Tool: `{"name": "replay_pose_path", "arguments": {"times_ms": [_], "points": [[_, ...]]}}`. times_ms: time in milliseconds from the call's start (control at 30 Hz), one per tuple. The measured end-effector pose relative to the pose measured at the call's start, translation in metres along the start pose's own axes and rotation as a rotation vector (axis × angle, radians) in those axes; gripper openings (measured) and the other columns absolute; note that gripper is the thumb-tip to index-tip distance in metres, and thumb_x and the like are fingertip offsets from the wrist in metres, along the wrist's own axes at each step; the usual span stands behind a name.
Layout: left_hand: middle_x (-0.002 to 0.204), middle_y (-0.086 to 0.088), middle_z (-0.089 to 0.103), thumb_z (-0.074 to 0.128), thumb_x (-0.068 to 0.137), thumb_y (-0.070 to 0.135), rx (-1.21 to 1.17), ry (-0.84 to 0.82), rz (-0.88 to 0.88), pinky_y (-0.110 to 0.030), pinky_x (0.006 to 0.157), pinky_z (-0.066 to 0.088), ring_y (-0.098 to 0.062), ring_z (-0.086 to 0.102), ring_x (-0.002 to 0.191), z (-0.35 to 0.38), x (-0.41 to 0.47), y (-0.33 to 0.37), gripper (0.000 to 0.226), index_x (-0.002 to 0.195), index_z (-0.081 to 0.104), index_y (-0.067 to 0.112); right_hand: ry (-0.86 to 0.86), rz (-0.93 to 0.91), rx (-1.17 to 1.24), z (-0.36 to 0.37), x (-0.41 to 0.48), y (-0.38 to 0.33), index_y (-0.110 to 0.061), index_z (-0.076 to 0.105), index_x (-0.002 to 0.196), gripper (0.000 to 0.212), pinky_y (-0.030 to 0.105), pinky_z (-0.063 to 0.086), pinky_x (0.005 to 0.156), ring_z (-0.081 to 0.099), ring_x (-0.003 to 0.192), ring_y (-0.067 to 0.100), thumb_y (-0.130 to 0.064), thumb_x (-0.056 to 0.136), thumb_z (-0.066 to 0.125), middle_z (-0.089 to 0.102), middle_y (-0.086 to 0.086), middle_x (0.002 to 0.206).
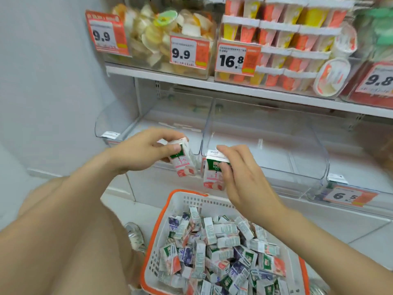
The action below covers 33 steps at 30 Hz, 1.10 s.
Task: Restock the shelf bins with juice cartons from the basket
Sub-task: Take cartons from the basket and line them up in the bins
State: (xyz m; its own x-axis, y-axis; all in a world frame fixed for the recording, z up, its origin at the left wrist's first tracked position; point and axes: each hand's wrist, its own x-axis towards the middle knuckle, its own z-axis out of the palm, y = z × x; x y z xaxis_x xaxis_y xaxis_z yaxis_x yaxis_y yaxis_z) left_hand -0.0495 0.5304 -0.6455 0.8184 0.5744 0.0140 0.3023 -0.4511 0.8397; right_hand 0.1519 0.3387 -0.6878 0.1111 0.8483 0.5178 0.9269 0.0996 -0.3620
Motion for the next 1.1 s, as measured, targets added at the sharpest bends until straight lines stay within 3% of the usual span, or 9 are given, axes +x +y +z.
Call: {"name": "replay_pose_path", "arguments": {"times_ms": [100,233,333,467,600,733,833,967,1100], "points": [[0.116,0.005,0.073,0.055,0.109,0.02,0.04,0.161,0.027,-0.015,0.071,0.055,-0.01,0.074,0.099,-0.028,0.003,-0.006,0.026,0.13,0.068,0.026,0.084,0.028,0.081,0.016,0.037,-0.017,-0.008,0.051,0.144,0.035,0.029,0.044,0.08,0.052,0.089,0.017,-0.016,0.11,0.046,0.047,0.004,0.122],[0.124,-0.003,0.06,0.055,0.108,0.02,0.471,0.313,0.07,-0.029,0.095,0.042,-0.022,0.06,0.116,-0.066,0.025,-0.038,0.031,0.136,0.065,0.027,0.071,0.067,0.143,0.045,0.086,-0.033,-0.007,0.048,0.148,0.04,0.022,0.039,0.085,0.051,0.097,0.015,-0.014,0.109,0.049,0.046,0.006,0.129],[0.137,-0.006,0.051,0.052,0.109,0.017,0.594,0.324,-0.002,-0.028,0.101,0.035,-0.026,0.052,0.123,-0.092,0.037,-0.063,0.037,0.145,0.059,0.02,0.022,0.095,0.122,0.07,0.12,-0.037,-0.01,0.051,0.145,0.037,0.029,0.042,0.089,0.053,0.101,0.02,-0.015,0.108,0.049,0.046,0.006,0.13],[0.133,-0.001,0.05,0.054,0.109,0.02,0.681,0.173,-0.107,-0.04,0.108,0.04,-0.029,0.052,0.127,-0.114,0.044,-0.093,0.038,0.146,0.059,0.022,-0.123,0.206,0.115,0.114,0.164,-0.025,-0.011,0.062,0.129,0.025,0.028,0.034,0.081,0.049,0.098,0.023,-0.017,0.106,0.052,0.055,0.007,0.114],[0.143,0.002,0.049,0.045,0.11,0.018,0.871,-0.051,-0.305,-0.051,0.114,0.031,-0.026,0.044,0.136,-0.112,0.049,-0.112,0.043,0.147,0.054,0.037,-0.322,0.278,0.12,0.149,0.191,-0.023,-0.005,0.073,0.105,0.019,0.038,0.051,0.083,0.062,0.097,0.032,-0.018,0.101,0.059,0.072,0.014,0.098],[0.152,0.002,0.046,0.038,0.106,0.006,0.92,-0.093,-0.392,-0.051,0.114,0.028,-0.026,0.039,0.142,-0.112,0.052,-0.119,0.057,0.152,0.047,0.038,-0.451,0.35,0.265,0.171,0.203,-0.033,-0.011,0.076,0.095,0.015,0.033,0.048,0.073,0.062,0.08,0.023,-0.022,0.098,0.066,0.073,0.011,0.089],[0.154,0.001,0.046,0.041,0.101,0.002,0.882,-0.091,-0.395,-0.049,0.114,0.033,-0.025,0.04,0.143,-0.108,0.049,-0.114,0.06,0.153,0.046,0.031,-0.524,0.409,0.34,0.184,0.207,-0.034,-0.02,0.076,0.102,0.017,0.04,0.061,0.085,0.071,0.089,0.023,-0.024,0.093,0.063,0.073,0.002,0.097],[0.152,-0.001,0.048,0.042,0.103,0.002,0.838,-0.008,-0.353,-0.047,0.112,0.037,-0.026,0.041,0.143,-0.101,0.045,-0.102,0.059,0.156,0.043,0.028,-0.652,0.351,0.255,0.176,0.208,-0.032,-0.014,0.069,0.13,0.039,0.047,0.053,0.105,0.066,0.118,0.029,-0.018,0.099,0.046,0.07,0.004,0.119],[0.127,-0.004,0.058,0.049,0.1,0.006,0.893,0.205,-0.19,-0.041,0.093,0.043,-0.029,0.056,0.121,-0.075,0.037,-0.083,0.043,0.137,0.06,0.026,-0.495,0.178,0.094,0.148,0.192,-0.04,-0.011,0.064,0.137,0.044,0.028,0.043,0.103,0.056,0.131,0.029,-0.012,0.1,0.042,0.068,0.009,0.135]]}}
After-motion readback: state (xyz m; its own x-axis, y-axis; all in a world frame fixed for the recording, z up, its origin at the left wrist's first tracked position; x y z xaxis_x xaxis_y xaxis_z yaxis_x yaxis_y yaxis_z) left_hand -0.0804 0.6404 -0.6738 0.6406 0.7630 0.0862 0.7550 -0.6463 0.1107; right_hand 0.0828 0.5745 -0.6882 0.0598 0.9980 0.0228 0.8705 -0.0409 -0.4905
